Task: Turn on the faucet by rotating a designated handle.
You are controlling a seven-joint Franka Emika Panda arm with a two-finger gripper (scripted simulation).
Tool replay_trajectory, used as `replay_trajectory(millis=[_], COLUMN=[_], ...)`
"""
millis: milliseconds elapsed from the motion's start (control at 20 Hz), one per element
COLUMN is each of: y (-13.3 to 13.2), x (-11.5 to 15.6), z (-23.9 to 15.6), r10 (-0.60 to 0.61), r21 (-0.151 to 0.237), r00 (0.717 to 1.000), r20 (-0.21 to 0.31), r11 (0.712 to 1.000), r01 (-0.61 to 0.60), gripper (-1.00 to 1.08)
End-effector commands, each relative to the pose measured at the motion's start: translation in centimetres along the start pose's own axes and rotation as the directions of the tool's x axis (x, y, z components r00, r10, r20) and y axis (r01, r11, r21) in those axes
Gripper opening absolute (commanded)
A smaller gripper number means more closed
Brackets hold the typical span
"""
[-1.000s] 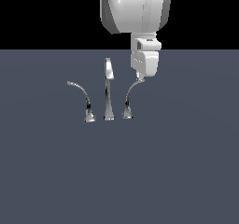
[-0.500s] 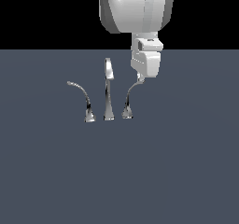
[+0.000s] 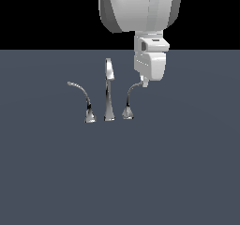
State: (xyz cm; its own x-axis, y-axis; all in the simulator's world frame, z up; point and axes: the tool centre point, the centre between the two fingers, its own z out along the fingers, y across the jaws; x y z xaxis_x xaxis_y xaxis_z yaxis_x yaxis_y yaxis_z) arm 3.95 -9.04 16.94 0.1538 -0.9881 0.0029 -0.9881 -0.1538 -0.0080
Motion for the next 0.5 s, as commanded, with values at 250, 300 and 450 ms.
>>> replay_trajectory(millis=[250,300,450], y=[1.0,1.2,1.8], x=[-1.6,-2.0,-3.2], z=[0.0,0.0,-0.1], r10=[-0.002,-0.002,-0.004], r21=[-0.004,-0.004,-0.006], r00=[1.000,1.000,1.000], r20=[0.001,0.001,0.002], r11=[1.000,1.000,1.000], r01=[0.002,0.002,0.004], gripper=[-1.00,-1.00,-1.00])
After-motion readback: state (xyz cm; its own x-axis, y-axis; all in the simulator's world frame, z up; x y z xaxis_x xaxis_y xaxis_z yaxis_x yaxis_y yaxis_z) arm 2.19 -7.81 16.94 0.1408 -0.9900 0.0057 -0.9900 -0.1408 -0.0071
